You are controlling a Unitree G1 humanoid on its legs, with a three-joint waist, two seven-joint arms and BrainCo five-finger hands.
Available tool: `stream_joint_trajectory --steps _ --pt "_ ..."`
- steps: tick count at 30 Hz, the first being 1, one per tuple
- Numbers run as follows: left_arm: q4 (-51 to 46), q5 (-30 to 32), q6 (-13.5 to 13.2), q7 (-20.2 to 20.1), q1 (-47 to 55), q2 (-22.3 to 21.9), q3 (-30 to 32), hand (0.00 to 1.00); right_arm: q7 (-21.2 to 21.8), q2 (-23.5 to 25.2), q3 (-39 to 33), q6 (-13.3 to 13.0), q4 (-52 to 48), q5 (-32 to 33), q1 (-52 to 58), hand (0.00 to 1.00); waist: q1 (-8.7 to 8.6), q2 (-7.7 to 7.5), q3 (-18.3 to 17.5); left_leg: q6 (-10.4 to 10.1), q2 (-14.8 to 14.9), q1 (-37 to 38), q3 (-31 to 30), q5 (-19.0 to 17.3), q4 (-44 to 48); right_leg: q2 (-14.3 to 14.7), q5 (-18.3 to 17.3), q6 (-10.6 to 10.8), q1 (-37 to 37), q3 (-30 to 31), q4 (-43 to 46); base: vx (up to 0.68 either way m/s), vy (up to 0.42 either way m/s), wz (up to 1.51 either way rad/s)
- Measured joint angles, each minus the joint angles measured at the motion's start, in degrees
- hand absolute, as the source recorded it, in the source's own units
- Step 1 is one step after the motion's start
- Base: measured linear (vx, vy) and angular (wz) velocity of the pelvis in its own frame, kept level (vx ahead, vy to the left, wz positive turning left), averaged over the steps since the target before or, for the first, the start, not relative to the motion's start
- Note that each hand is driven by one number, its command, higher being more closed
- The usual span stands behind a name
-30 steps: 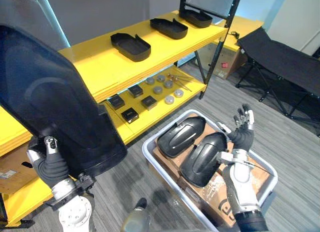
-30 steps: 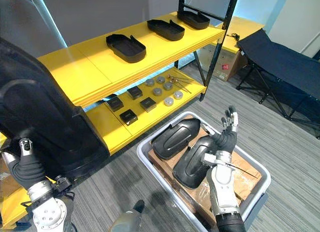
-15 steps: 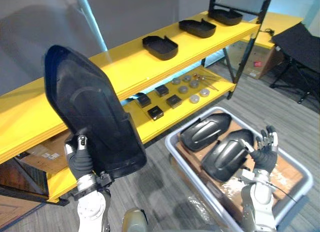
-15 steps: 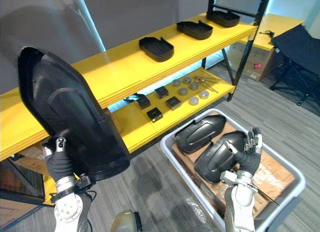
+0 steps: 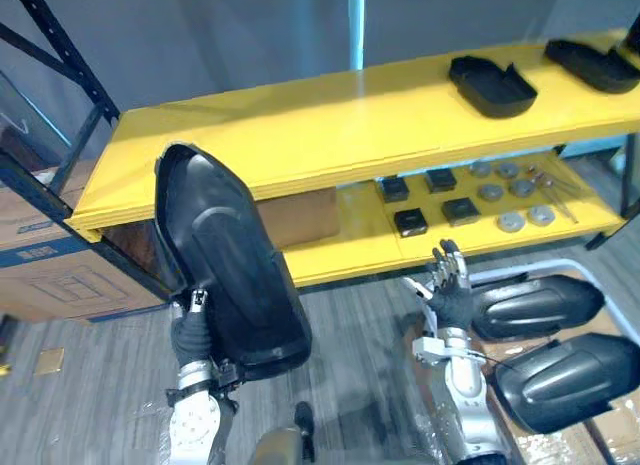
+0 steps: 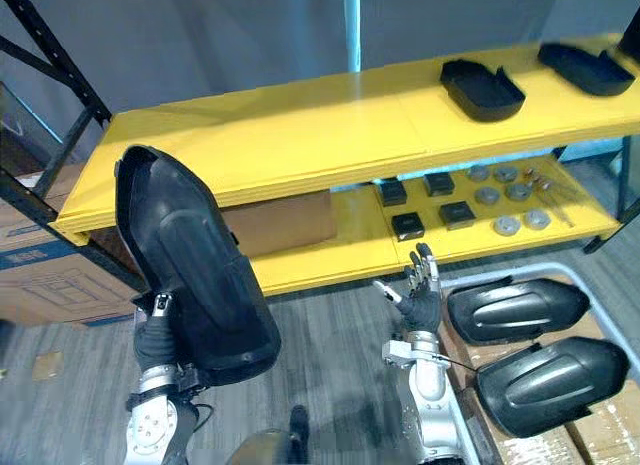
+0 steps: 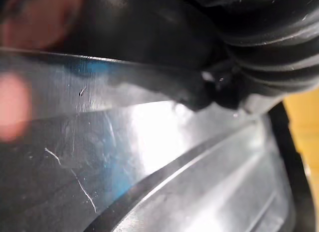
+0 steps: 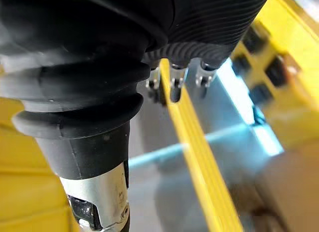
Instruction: Walk over and take plastic housings, then place them on the shelf
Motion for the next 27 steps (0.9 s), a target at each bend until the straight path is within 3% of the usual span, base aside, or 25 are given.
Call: stream_joint_trajectory --steps 4,7,8,9,10,11,12,14,15,19,21,23,25,26,27 --pt "-0.81 1.39 -1.74 0.05 -0.50 -0.16 0.16 1.00 1.62 -1.00 0.22 -0.17 0.00 1.64 -0.20 0.00 -0.19 -0.35 0.13 0.20 0.68 0.08 1.67 -0.67 2.79 -0.55 -0.28 0.06 1.67 -0.97 0.37 0.02 -0.022 0.10" --pt "-1.46 3.08 -2.22 -0.60 -3.82 0.25 0.89 1.00 1.05 -0.30 2.08 -1.78 0.14 2.20 1.13 0.00 0.04 -2.72 1.67 1.39 -0.67 -1.49 1.18 -6.15 10.50 -2.61 -1.14 0.63 3.90 -2.35 3.56 0.06 0.098 0.20" --pt "-1.44 3.37 -2.20 -1.43 -4.91 0.45 0.93 1.00 0.16 -0.22 2.29 -2.12 0.43 2.02 1.47 0.00 0.04 -2.70 2.16 1.81 -1.08 -1.40 0.90 -7.50 12.23 -3.42 -0.96 -0.48 2.95 -1.37 8.57 0.01 0.105 0.24" --pt "-1.45 3.40 -2.20 -2.61 -5.48 0.87 1.00 1.00 -0.40 0.22 2.32 -2.35 0.76 1.52 2.09 0.00 0.03 -3.59 2.69 2.28 -1.63 -1.27 0.36 -8.28 13.07 -4.39 0.40 -4.09 0.41 0.99 14.92 0.02 0.163 0.36" --pt "-1.84 3.54 -2.18 -4.21 -5.60 1.55 1.09 1.00 -1.15 0.91 2.09 -2.60 1.06 1.13 2.73 0.00 -0.29 -3.58 2.68 2.55 -2.29 -0.18 -0.25 -8.46 11.92 -4.18 4.93 -9.52 -3.24 5.35 21.10 0.07 0.206 0.44" --pt "-2.58 3.69 -2.19 -5.83 -5.27 2.59 1.06 1.00 -1.22 1.19 1.86 -2.95 1.75 0.94 2.85 0.00 -0.90 -4.49 3.10 2.57 -2.62 2.61 -0.62 -8.45 7.87 -3.70 11.54 -9.52 -6.22 8.90 25.15 0.12 0.161 0.44" --pt "-2.69 3.71 -2.21 -6.55 -5.25 3.13 0.93 1.00 -1.27 1.62 1.59 -3.16 1.77 0.59 3.16 0.00 -1.15 -4.38 3.16 2.59 -2.53 3.56 -1.50 -8.45 5.26 -3.00 12.15 -9.00 -7.35 10.31 26.01 0.19 0.084 0.47" --pt "-2.89 3.33 -2.25 -7.96 -6.31 4.37 0.83 1.00 -1.23 2.83 0.81 -3.94 1.40 -0.44 3.33 0.00 -1.62 -4.02 3.25 5.24 -0.98 6.03 -2.91 -7.45 -1.53 2.86 4.60 -6.75 -10.81 11.59 20.05 0.17 0.030 0.29" --pt "-2.86 3.16 -2.23 -7.86 -6.72 4.62 0.96 1.00 -1.11 2.95 0.65 -3.93 1.37 -0.71 3.21 0.00 -1.52 -3.91 3.39 5.42 -0.81 6.01 -2.88 -7.31 -1.55 3.72 3.61 -6.69 -11.62 11.51 17.98 0.10 0.052 -0.07" --pt "-2.94 3.92 -2.07 -6.18 -7.24 5.34 0.70 1.00 -0.61 3.23 -0.28 -3.86 0.46 -2.23 3.70 0.00 -1.73 -3.80 3.47 5.14 -0.42 6.67 1.27 -7.46 1.92 3.84 5.95 -3.77 -15.02 13.68 1.26 0.13 0.001 -0.22" --pt "-2.99 5.56 -2.08 -4.65 -7.18 5.48 0.70 1.00 0.26 3.21 -0.35 -3.98 0.14 -2.18 3.67 0.00 -2.35 -4.09 3.30 3.72 -0.18 6.87 1.54 -8.48 2.28 3.74 8.07 -2.67 -15.27 13.67 -3.67 0.19 -0.098 0.02" --pt "-3.41 7.29 -2.28 -3.10 -6.77 6.00 0.66 1.00 0.24 3.22 -0.19 -4.67 -0.49 -2.17 3.57 0.00 -2.40 -4.90 2.83 2.03 0.43 6.48 1.61 -12.11 6.09 4.90 8.62 -2.99 -14.56 14.69 -4.96 0.27 -0.198 -0.02" --pt "-3.26 6.72 -2.35 -2.46 -6.26 5.34 0.65 1.00 0.10 2.39 0.20 -4.81 -0.71 -2.17 3.53 0.00 -2.30 -3.04 3.45 -0.10 4.40 7.40 2.18 -16.59 11.62 8.06 8.74 -4.35 -12.79 15.04 -3.50 0.37 -0.297 -0.15" --pt "-3.34 6.62 -2.43 -2.34 -5.94 5.23 0.83 1.00 0.01 2.24 0.87 -4.81 -0.89 -2.17 3.85 0.00 -2.25 -2.70 3.29 0.38 5.69 6.75 3.19 -17.07 15.60 8.76 8.72 -4.65 -11.97 14.95 -3.50 0.34 -0.263 -0.01" --pt "-2.58 6.67 -2.44 -2.13 -6.24 4.90 0.86 1.00 -0.19 1.69 1.67 -4.80 -1.00 -2.19 4.23 0.00 -3.12 -2.16 3.41 1.89 8.56 1.23 3.70 -16.36 29.70 10.45 9.32 -5.56 -10.17 15.00 -3.31 0.34 -0.256 -0.09"
